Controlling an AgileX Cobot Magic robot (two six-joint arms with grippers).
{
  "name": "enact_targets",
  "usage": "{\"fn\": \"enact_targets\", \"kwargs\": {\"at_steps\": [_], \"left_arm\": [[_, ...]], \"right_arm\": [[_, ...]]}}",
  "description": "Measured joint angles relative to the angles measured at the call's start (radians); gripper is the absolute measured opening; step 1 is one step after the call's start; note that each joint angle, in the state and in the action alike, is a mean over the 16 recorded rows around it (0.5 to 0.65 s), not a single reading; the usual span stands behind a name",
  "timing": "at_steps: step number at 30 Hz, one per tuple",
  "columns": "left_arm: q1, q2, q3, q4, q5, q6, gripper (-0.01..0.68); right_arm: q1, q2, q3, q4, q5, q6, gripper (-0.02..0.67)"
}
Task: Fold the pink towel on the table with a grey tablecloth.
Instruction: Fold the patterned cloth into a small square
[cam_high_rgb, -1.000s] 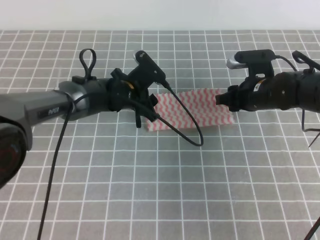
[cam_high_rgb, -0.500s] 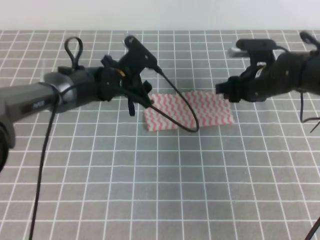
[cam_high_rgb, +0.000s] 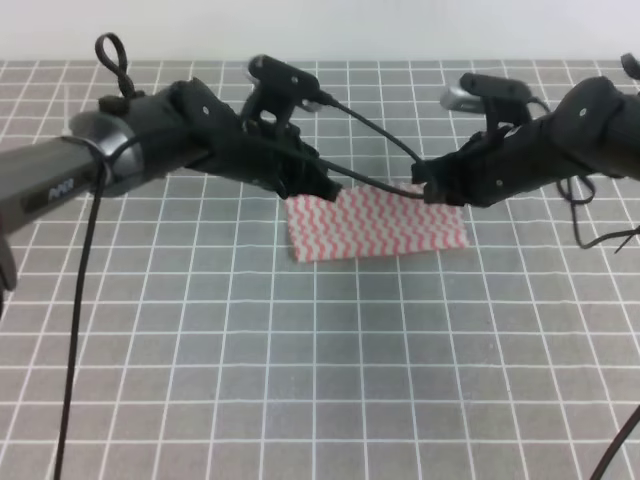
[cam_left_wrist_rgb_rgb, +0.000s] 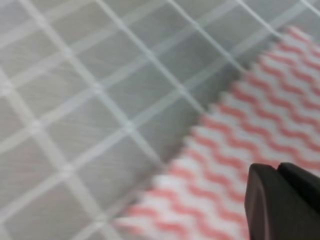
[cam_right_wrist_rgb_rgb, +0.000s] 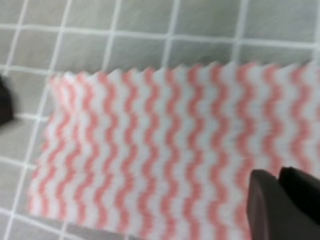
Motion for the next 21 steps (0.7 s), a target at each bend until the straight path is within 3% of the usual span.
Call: {"fn": "enact_targets", "kwargs": {"at_steps": [3, 10, 21], "left_arm": [[0.000, 0.022, -0.003, -0.099, 0.043, 0.070, 0.012], [0.000, 0.080, -0.004, -0.236, 0.115, 0.193, 0.001], [0.000, 0.128, -0.006, -0.236, 0.153, 0.224, 0.000]], "right_arm": [[0.000, 0.020, 0.000, 0.100, 0.019, -0.094, 0.033], [0.000, 0.069, 0.000, 0.231, 0.065, -0.216, -0.011], [0.000, 0.096, 0.000, 0.204, 0.105, -0.225, -0.016]]}}
